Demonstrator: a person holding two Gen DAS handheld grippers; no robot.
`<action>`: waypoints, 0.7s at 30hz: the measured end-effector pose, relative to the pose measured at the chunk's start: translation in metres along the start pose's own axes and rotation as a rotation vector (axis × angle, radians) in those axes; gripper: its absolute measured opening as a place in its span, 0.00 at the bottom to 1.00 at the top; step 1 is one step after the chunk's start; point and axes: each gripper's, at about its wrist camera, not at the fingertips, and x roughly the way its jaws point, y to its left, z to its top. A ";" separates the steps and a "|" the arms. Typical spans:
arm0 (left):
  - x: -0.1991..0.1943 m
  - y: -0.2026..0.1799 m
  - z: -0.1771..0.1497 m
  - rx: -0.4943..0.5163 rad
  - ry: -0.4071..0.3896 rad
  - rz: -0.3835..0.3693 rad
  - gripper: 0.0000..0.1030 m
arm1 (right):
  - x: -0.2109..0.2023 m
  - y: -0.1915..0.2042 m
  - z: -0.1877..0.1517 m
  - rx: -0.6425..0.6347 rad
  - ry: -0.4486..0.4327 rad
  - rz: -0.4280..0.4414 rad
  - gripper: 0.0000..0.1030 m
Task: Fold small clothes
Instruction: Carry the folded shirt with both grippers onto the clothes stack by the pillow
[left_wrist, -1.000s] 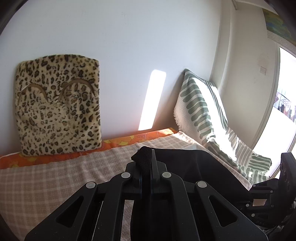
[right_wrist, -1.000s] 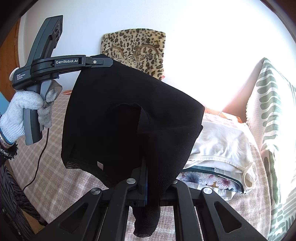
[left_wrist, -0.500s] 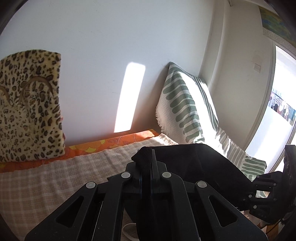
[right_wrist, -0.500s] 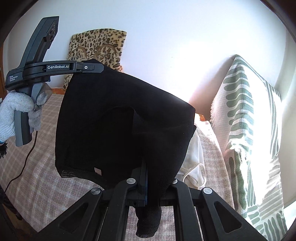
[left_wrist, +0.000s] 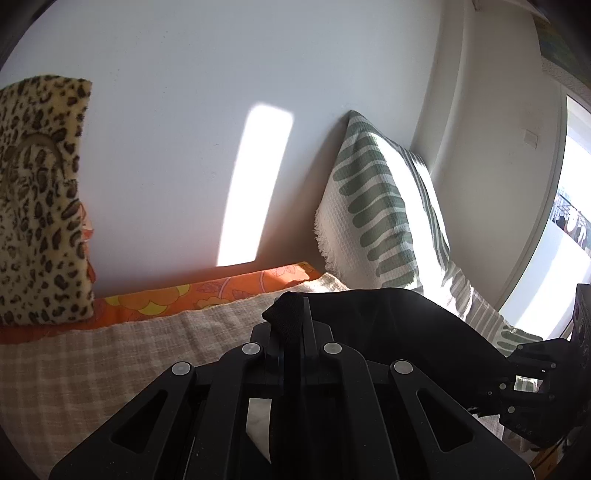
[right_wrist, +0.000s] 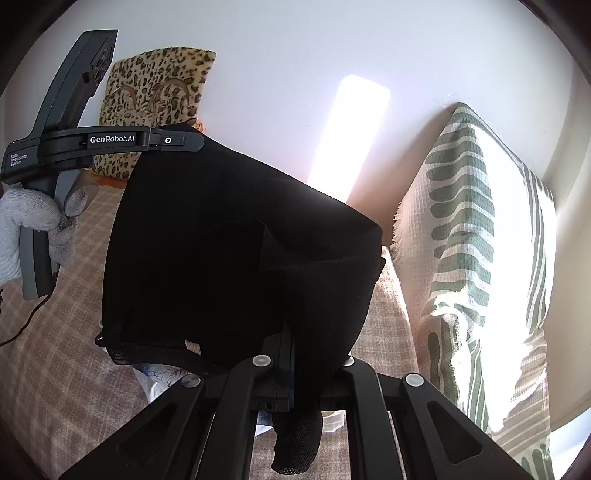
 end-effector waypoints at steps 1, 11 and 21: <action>0.006 0.003 -0.001 -0.001 0.006 0.010 0.04 | 0.007 -0.003 0.001 0.007 0.003 0.016 0.03; 0.054 0.029 -0.017 -0.021 0.094 0.078 0.04 | 0.063 -0.038 -0.012 0.183 0.096 0.258 0.04; 0.060 0.035 -0.014 0.007 0.121 0.182 0.18 | 0.073 -0.070 -0.036 0.363 0.203 0.343 0.37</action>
